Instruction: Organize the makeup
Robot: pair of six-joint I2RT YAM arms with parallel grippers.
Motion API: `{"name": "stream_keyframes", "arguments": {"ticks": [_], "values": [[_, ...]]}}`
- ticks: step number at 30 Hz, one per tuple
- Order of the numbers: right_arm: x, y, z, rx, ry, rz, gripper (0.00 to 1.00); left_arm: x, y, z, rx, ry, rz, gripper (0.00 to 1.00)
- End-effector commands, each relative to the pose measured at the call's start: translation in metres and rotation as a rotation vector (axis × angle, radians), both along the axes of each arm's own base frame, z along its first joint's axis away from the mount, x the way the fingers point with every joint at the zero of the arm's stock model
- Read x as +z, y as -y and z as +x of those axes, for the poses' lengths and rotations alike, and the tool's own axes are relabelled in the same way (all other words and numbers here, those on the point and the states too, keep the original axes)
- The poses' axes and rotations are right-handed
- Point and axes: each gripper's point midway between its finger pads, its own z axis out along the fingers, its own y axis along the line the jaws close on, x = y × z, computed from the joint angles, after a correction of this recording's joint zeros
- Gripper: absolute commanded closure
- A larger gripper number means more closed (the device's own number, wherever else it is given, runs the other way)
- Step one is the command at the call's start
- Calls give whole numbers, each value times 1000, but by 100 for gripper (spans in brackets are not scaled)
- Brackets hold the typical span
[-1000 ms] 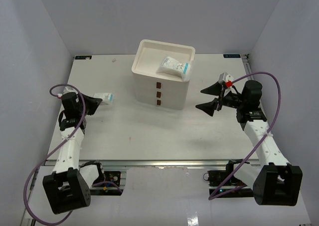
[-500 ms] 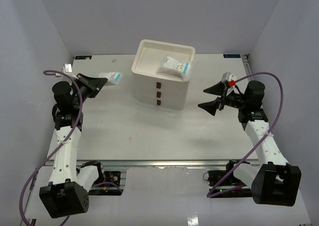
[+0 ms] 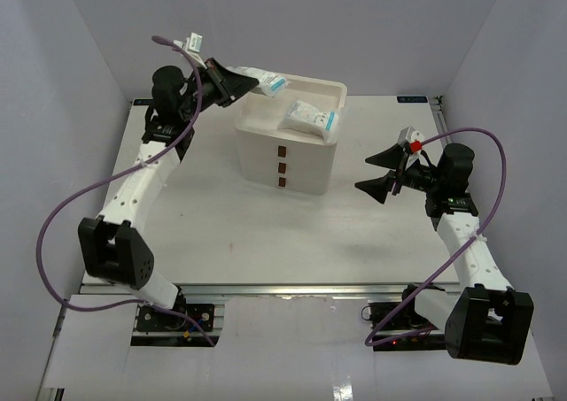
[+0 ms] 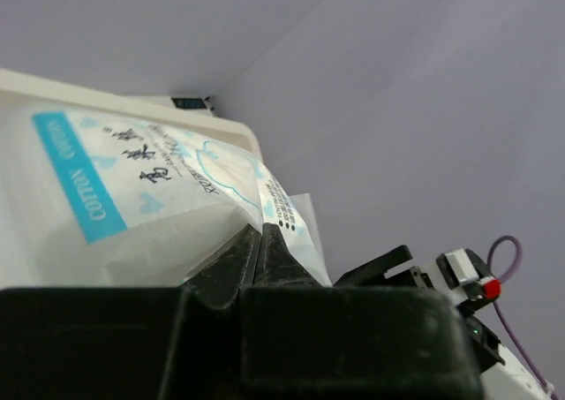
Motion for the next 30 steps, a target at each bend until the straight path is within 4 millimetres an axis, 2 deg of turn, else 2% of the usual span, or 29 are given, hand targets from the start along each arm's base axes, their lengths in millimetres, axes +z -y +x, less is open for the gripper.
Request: {"name": "stream_keyframes", "arguments": {"ticks": [1, 4, 6, 7, 8, 9, 14, 17, 18, 21, 23, 25, 27, 29, 30], "values": [[7, 3, -1, 9, 39, 5, 12, -26, 24, 35, 25, -72, 43, 100], [8, 5, -1, 6, 40, 7, 12, -40, 26, 50, 40, -111, 47, 100], [8, 5, -1, 7, 42, 7, 12, -44, 30, 53, 32, -124, 48, 83], [8, 6, -1, 7, 41, 7, 12, -45, 31, 54, 31, -129, 46, 72], [8, 6, -1, 7, 40, 8, 12, -46, 32, 54, 25, -132, 46, 55], [8, 6, -1, 7, 38, 8, 12, -44, 33, 53, 17, -124, 48, 46], [8, 9, -1, 3, 24, 13, 12, -30, 31, 43, 11, -79, 55, 14], [8, 13, 0, -2, 15, 16, 12, -14, 26, 31, 13, -35, 58, 5], [8, 14, 0, -6, 9, 17, 12, -14, 26, 28, 11, -28, 63, 4], [9, 19, 1, -17, -1, 13, 12, 6, 20, 6, 6, 38, 72, 2], [6, 23, 3, -43, -26, 8, 11, 7, 16, -6, -1, 69, 99, 2], [4, 29, 7, -86, -36, -8, 3, 8, 10, -25, -7, 113, 134, 2], [2, 37, 9, -149, -24, -38, 10, 2, 2, -50, -14, 165, 189, 2], [0, 48, 14, -252, -5, -77, 10, -7, -11, -81, -9, 236, 252, 2], [-2, 54, 16, -311, -3, -89, 10, -1, -18, -98, 2, 285, 277, 2]]}}
